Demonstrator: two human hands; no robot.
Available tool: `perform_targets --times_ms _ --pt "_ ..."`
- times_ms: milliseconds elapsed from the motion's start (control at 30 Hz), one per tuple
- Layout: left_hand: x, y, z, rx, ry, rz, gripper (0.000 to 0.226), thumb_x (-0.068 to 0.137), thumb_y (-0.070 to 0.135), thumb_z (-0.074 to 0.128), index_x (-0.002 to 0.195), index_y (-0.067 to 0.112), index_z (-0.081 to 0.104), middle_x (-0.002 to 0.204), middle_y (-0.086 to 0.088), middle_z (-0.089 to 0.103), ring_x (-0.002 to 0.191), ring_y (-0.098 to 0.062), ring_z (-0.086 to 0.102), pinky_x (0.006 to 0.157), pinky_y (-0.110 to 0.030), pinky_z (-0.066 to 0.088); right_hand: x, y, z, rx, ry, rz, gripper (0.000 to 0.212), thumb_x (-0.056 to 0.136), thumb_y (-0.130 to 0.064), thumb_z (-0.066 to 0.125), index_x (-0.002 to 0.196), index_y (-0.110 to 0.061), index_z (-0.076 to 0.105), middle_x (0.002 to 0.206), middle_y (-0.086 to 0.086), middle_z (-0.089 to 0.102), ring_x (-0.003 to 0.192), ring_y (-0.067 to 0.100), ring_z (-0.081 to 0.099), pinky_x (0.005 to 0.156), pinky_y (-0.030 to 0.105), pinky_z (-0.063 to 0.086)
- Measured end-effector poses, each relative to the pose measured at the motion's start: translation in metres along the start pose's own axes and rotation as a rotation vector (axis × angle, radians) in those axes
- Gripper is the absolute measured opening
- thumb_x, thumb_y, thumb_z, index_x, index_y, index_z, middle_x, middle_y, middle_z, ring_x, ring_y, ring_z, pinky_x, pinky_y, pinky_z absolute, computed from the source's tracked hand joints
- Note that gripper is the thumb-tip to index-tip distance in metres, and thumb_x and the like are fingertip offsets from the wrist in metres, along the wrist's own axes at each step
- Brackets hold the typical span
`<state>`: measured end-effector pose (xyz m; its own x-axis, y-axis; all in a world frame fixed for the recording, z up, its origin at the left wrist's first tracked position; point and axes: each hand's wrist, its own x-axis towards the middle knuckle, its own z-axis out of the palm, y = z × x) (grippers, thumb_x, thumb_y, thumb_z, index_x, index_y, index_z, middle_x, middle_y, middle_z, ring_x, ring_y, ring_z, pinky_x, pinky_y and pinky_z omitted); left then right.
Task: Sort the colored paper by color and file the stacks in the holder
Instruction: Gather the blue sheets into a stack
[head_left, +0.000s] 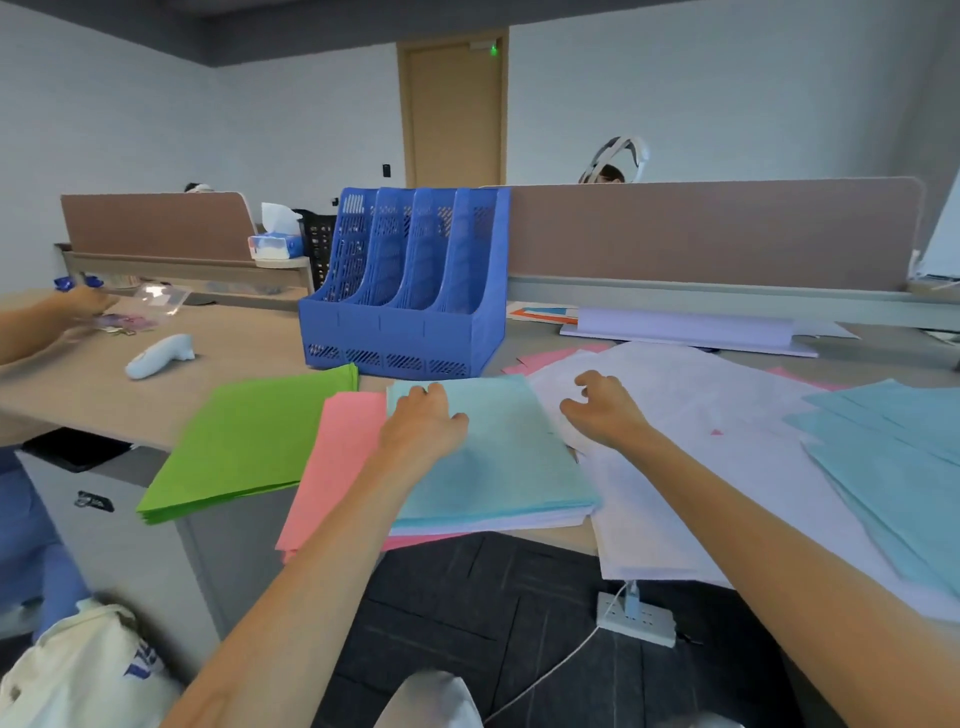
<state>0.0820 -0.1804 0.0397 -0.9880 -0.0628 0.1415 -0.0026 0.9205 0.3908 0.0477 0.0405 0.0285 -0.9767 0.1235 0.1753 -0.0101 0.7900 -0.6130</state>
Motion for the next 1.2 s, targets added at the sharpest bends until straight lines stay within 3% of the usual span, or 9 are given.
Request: perform_targets --times_ms 233,400,533,700,800,900,1033,1133,1200 --pt "0.006 0.094 0.051 -0.214 -0.071 0.282 0.041 0.092 0.026 0.048 0.131 0.014 0.049 0.137 -0.008 0.046 0.126 -0.025 0.044 0.103 -0.036 0.038 -0.018 0.083 -0.057 0.003 0.14 0.086 0.047 0.09 -0.028 0.056 0.134 -0.015 0.049 0.133 0.01 0.049 0.121 0.027 0.049 0.1 0.041 0.044" --pt "0.003 0.173 0.086 -0.318 -0.139 0.466 0.037 0.092 0.022 0.051 0.127 0.013 0.055 0.132 -0.007 0.053 0.121 -0.023 0.051 0.1 -0.031 0.04 -0.03 0.147 -0.105 -0.029 0.247 0.188 0.042 0.089 -0.028 0.058 0.129 -0.016 0.054 0.129 0.009 0.054 0.118 0.027 0.052 0.095 0.035 0.043" --pt "0.003 0.223 0.109 -0.428 -0.247 0.542 0.032 0.093 0.021 0.051 0.124 0.013 0.058 0.128 -0.002 0.057 0.116 -0.019 0.055 0.094 -0.027 0.042 -0.035 0.195 -0.132 -0.075 0.28 0.232 0.041 0.088 -0.025 0.058 0.128 -0.016 0.057 0.132 0.011 0.054 0.122 0.03 0.049 0.101 0.037 0.041" --pt "-0.001 0.279 0.122 -0.8 -0.643 0.32 0.023 0.093 0.023 0.052 0.114 0.017 0.054 0.121 -0.003 0.057 0.109 -0.021 0.06 0.099 -0.035 0.049 -0.035 0.244 -0.165 -0.233 0.318 0.27 0.038 0.094 -0.028 0.053 0.13 -0.017 0.057 0.139 0.011 0.047 0.131 0.031 0.038 0.102 0.039 0.037" --pt "-0.002 0.304 0.13 -0.917 -0.833 0.204 0.023 0.082 0.028 0.064 0.097 0.018 0.05 0.112 -0.005 0.051 0.096 -0.025 0.057 0.092 -0.037 0.05 -0.04 0.273 -0.18 -0.413 0.262 0.337 0.042 0.097 -0.038 0.042 0.135 -0.022 0.051 0.147 0.008 0.039 0.137 0.029 0.03 0.109 0.043 0.03" --pt "0.002 0.318 0.142 -1.006 -0.914 0.112 0.032 0.073 0.026 0.067 0.099 0.016 0.052 0.113 -0.007 0.047 0.092 -0.024 0.056 0.081 -0.036 0.05 -0.045 0.289 -0.182 -0.472 0.162 0.387 0.04 0.097 -0.041 0.032 0.122 -0.021 0.056 0.134 0.01 0.047 0.13 0.029 0.037 0.103 0.043 0.028" --pt "0.002 0.333 0.154 -1.168 -0.965 0.012 0.006 0.089 0.01 0.059 0.095 0.012 0.057 0.096 -0.01 0.052 0.081 -0.023 0.058 0.091 -0.039 0.051 -0.047 0.288 -0.18 -0.484 0.163 0.358 0.038 0.096 -0.041 0.032 0.117 -0.02 0.057 0.127 0.01 0.051 0.125 0.029 0.041 0.099 0.042 0.029" --pt "0.002 0.339 0.164 -1.211 -0.925 0.031 0.01 0.086 0.002 0.059 0.094 0.007 0.061 0.091 -0.012 0.061 0.081 -0.022 0.06 0.088 -0.038 0.055 -0.049 0.288 -0.184 -0.484 0.202 0.362 0.042 0.095 -0.042 0.038 0.128 -0.02 0.054 0.137 0.011 0.045 0.131 0.03 0.036 0.102 0.042 0.03" --pt "0.005 0.339 0.169 -1.17 -0.904 0.095 0.014 0.086 0.001 0.059 0.099 0.003 0.064 0.095 -0.015 0.061 0.083 -0.024 0.061 0.077 -0.033 0.059 -0.051 0.29 -0.191 -0.514 0.282 0.375 0.047 0.095 -0.042 0.042 0.136 -0.02 0.048 0.149 0.013 0.032 0.138 0.032 0.023 0.106 0.043 0.029"
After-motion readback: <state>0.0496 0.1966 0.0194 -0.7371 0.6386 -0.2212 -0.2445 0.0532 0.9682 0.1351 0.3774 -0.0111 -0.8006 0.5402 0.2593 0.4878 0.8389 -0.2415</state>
